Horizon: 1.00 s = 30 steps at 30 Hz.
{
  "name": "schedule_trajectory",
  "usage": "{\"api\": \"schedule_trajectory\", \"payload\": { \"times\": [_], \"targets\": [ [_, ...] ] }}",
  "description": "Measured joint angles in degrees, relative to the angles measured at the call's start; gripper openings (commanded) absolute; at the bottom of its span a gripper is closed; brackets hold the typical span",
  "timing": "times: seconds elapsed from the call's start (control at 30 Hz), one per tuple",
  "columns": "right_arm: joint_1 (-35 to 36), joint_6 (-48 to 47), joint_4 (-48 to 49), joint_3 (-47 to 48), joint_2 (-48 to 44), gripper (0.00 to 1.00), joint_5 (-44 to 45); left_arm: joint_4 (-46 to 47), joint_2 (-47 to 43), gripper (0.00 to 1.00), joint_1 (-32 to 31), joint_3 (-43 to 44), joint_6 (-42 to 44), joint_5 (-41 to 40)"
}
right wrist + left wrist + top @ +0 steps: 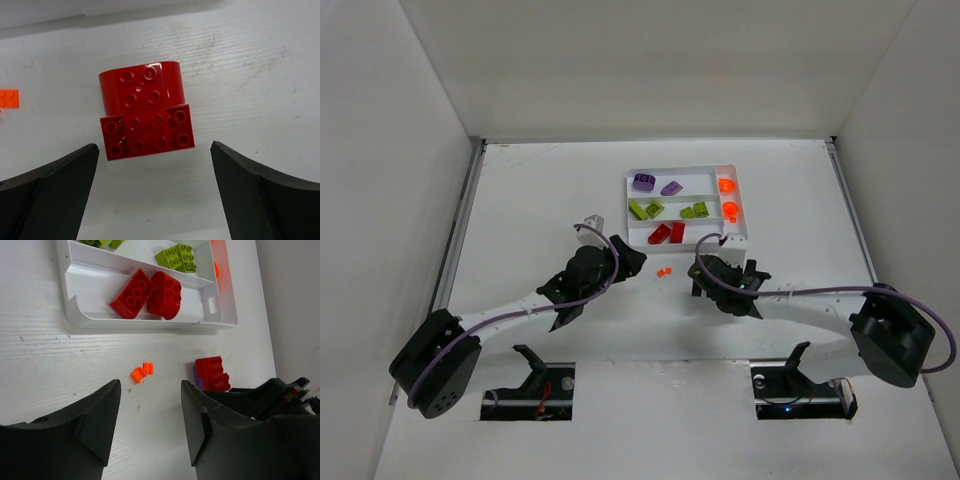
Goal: Sort the legos into containers by color
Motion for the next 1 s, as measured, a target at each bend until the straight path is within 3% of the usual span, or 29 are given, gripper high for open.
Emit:
{"api": "schedule_trajectory", "payload": {
  "times": [0.47, 0.6, 0.77, 1.0],
  "targets": [
    [-4.2, -5.8, 8.5, 2.9, 7.9, 0.96, -0.7, 3.1, 2.9, 0.50, -0.3, -0.7, -0.3, 2.1],
    [-4.1, -5.6, 8.3, 2.8, 7.4, 0.99, -1.0, 3.0, 2.7, 0.50, -0.2, -0.7, -0.5, 2.5],
    [-4.0, -4.9, 8.0, 1.1, 2.9, 0.90, -1.2, 3.0, 1.8, 0.50, -0.2, -0.7, -0.7, 2.8],
    [-4.0, -4.3, 7.7, 0.5, 1.0, 0.88, -2.0, 3.0, 1.8, 0.51, -0.7, -0.7, -1.4, 2.9]
  ]
}}
